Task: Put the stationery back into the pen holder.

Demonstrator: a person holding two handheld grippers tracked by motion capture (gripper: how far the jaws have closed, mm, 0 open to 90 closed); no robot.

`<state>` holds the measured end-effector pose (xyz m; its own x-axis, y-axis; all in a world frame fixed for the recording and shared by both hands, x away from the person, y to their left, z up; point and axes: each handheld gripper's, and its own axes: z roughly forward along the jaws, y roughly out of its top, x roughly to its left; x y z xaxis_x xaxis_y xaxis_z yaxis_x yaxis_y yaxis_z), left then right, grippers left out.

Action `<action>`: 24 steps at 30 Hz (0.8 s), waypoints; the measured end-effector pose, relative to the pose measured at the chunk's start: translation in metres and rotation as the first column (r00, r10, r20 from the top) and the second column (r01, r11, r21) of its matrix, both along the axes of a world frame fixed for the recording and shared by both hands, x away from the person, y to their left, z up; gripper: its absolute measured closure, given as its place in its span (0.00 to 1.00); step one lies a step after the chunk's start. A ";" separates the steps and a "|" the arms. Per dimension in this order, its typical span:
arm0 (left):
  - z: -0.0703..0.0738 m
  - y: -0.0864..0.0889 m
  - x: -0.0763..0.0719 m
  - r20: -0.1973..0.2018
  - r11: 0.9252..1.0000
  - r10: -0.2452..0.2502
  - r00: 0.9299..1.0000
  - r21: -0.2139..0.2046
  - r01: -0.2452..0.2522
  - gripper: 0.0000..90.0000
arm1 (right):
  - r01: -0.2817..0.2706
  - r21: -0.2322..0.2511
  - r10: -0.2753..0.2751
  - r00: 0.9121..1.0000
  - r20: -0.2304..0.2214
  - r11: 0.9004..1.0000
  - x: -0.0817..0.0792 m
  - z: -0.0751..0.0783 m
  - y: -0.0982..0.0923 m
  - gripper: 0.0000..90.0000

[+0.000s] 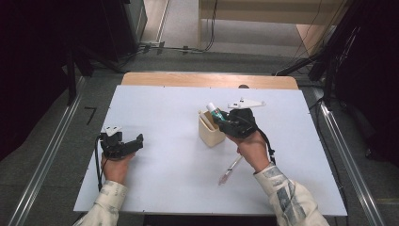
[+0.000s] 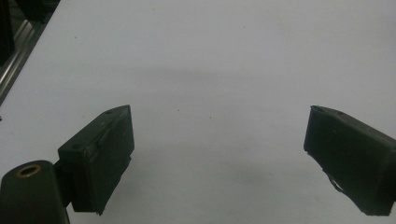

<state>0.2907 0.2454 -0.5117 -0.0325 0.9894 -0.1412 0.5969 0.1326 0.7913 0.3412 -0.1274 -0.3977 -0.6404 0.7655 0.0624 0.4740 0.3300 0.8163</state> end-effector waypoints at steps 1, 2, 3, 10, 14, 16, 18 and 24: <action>0.000 0.000 0.000 0.000 1.000 0.000 1.000 0.000 0.000 0.10 | 0.000 -0.003 0.000 1.000 0.003 1.000 0.002 0.000 0.001 0.71; 0.000 0.000 0.000 0.001 1.000 0.000 1.000 -0.001 0.000 0.10 | 0.000 -0.004 0.000 1.000 0.001 1.000 0.003 0.000 0.002 0.71; 0.000 0.000 0.000 0.000 1.000 0.000 1.000 0.000 0.000 0.10 | 0.000 -0.005 0.000 1.000 0.001 1.000 0.004 0.000 0.002 0.71; 0.000 0.001 0.000 0.001 1.000 0.000 1.000 -0.001 0.000 0.10 | 0.007 -0.007 -0.007 1.000 -0.005 1.000 0.012 0.000 0.007 0.71; 0.000 0.001 0.000 0.001 1.000 -0.001 1.000 -0.002 0.001 0.10 | 0.010 -0.009 -0.011 1.000 -0.012 1.000 0.016 -0.001 0.009 0.71; 0.000 0.001 0.000 0.001 1.000 -0.001 1.000 -0.002 0.001 0.10 | 0.013 -0.007 -0.013 1.000 -0.012 1.000 0.018 0.000 0.010 0.71; 0.000 0.001 0.000 0.000 1.000 -0.002 1.000 -0.001 0.002 0.10 | 0.013 -0.006 -0.013 1.000 -0.008 1.000 0.020 0.000 0.011 0.71; 0.000 0.001 0.000 -0.001 1.000 -0.001 1.000 -0.001 0.001 0.10 | 0.018 -0.014 -0.018 1.000 -0.014 1.000 0.027 0.000 0.014 0.71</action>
